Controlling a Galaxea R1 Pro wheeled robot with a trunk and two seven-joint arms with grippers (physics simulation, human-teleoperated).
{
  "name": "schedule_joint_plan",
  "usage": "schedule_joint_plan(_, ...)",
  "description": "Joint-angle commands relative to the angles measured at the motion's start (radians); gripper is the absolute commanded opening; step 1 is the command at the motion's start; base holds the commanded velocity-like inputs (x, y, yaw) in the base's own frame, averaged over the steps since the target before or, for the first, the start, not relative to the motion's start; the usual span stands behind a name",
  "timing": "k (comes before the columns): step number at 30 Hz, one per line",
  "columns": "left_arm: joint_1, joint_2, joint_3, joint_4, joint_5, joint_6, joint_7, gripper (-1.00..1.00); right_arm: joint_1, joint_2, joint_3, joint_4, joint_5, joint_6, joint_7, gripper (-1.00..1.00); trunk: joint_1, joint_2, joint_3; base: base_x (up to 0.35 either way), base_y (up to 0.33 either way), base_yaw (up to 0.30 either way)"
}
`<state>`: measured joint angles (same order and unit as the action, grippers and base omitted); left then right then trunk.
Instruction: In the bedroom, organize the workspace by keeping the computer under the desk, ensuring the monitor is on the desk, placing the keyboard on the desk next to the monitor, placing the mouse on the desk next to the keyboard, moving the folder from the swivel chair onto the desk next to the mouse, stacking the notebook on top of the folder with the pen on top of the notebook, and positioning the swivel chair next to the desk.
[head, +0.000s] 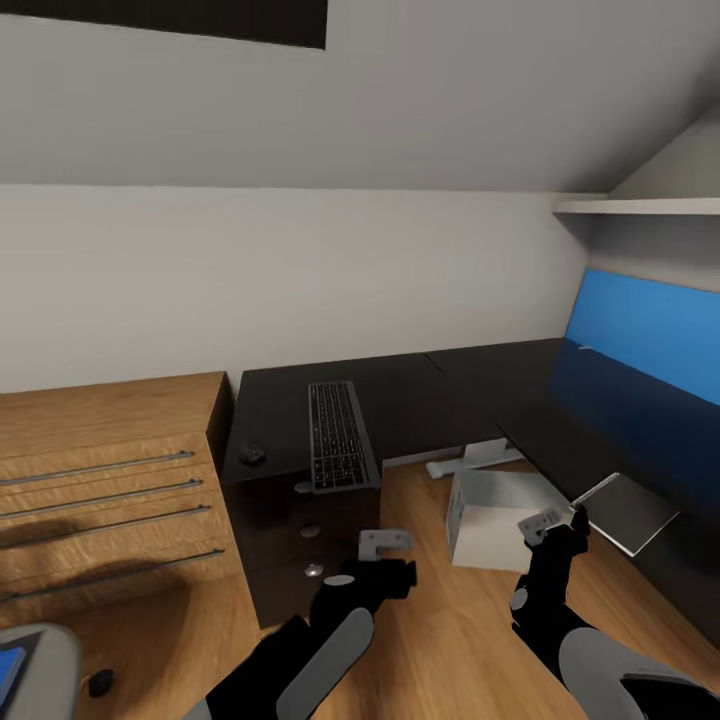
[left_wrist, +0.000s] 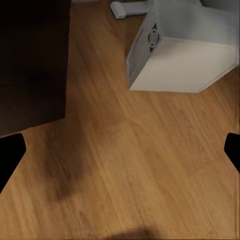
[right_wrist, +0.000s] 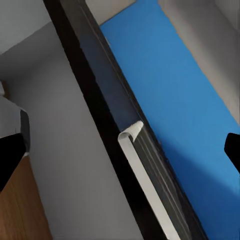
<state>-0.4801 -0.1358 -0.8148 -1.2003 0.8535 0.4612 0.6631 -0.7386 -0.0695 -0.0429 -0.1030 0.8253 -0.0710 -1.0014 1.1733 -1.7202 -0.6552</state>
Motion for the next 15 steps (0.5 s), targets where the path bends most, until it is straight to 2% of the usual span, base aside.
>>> schedule_joint_plan(1, 0.005, -0.006, 0.004, -0.007, 0.001, 0.006, 0.013, 1.0, -0.007, 0.006, -0.01, 0.002, -0.003, -0.005, -0.005, 1.0, 0.0, -0.001, -0.001, 0.0, 0.0, 0.0)
schedule_joint_plan(3, 0.016, -0.017, 0.015, -0.018, -0.001, 0.006, 0.013, 1.0, -0.016, 0.017, -0.01, 0.002, -0.013, -0.005, -0.005, 1.0, 0.0, -0.001, -0.001, 0.0, 0.0, 0.0)
schedule_joint_plan(7, 0.032, -0.017, 0.033, -0.04, -0.003, 0.028, 0.034, 1.0, -0.03, 0.036, -0.029, 0.002, -0.028, 0.001, -0.023, 1.0, 0.0, -0.001, -0.001, 0.0, 0.0, 0.0)
schedule_joint_plan(15, 0.076, -0.006, 0.01, -0.085, -0.004, 0.059, 0.043, 1.0, -0.037, 0.046, -0.048, -0.012, -0.031, 0.002, -0.032, 1.0, 0.0, -0.001, -0.001, 0.0, 0.0, 0.0)
